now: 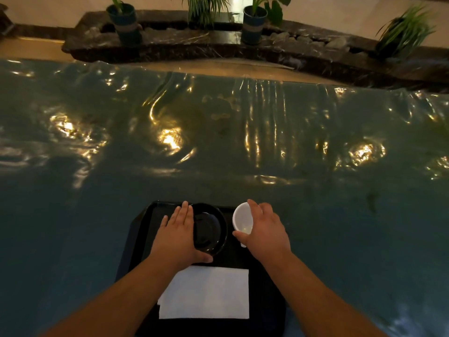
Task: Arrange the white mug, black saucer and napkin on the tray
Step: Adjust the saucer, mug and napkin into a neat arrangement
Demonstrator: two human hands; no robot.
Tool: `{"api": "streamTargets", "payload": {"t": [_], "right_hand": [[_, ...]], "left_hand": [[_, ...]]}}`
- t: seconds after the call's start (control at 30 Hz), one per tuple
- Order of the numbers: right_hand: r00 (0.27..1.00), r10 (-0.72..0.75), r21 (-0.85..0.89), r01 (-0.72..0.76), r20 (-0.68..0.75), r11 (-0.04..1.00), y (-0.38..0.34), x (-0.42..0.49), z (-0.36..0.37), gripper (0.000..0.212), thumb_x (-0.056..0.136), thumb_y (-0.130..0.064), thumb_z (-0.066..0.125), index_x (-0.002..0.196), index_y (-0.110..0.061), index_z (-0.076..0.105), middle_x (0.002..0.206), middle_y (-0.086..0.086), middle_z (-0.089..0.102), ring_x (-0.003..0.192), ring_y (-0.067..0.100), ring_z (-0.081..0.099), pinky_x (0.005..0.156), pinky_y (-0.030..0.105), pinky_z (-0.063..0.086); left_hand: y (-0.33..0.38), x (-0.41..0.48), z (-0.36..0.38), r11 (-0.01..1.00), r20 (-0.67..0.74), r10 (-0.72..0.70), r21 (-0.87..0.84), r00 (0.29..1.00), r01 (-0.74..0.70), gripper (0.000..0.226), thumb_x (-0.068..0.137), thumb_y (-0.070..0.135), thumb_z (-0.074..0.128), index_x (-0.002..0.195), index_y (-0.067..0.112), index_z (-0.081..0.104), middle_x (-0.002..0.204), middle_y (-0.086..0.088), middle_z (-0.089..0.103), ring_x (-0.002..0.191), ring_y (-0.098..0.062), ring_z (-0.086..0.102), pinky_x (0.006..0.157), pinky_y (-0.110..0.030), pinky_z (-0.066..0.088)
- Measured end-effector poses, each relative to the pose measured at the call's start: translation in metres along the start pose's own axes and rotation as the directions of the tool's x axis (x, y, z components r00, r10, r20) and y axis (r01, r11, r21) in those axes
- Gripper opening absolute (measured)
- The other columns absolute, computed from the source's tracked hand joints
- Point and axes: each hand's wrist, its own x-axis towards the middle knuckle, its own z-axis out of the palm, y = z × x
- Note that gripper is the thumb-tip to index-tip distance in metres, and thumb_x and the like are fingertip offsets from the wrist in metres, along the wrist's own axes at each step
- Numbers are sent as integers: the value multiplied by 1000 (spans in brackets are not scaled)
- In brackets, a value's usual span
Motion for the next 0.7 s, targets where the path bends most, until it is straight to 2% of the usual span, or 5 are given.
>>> {"api": "streamTargets", "payload": {"t": [0.3,0.5,0.63,0.7], "right_hand": [[999,-19,-8,20,25,1000,-23,3,5,95,81,-59,79,156,-30,28,146,0,40,125,26,51,94,40,53],[999,-24,-20,24,30,1000,-30,4,6,95,81,-60,79,155,-31,28,145,1,40,125,28,52,92,40,54],[999,-24,-20,25,30,999,-33,3,6,95,81,-60,78,155,-31,27,145,0,41,125,27,53,90,39,55],[999,-25,-23,26,33,999,-33,3,5,95,81,-60,78,156,-31,27,145,0,41,125,26,53,90,39,55]], "left_hand": [[-16,1,-4,997,14,71,10,997,-71,147,65,83,71,162,15,-16,172,-2,-20,158,-19,-15,130,-45,0],[-24,5,-12,993,33,102,63,994,-104,148,63,84,71,162,19,-17,172,-1,-21,159,-21,-13,129,-50,0],[-32,0,-9,996,-9,72,47,997,-71,151,58,90,67,162,20,-18,172,-2,-22,159,-23,-10,129,-49,2],[-36,-8,-6,1000,-40,25,0,999,-25,152,56,91,67,163,20,-13,173,-2,-15,160,-25,-1,129,-48,8]]}}
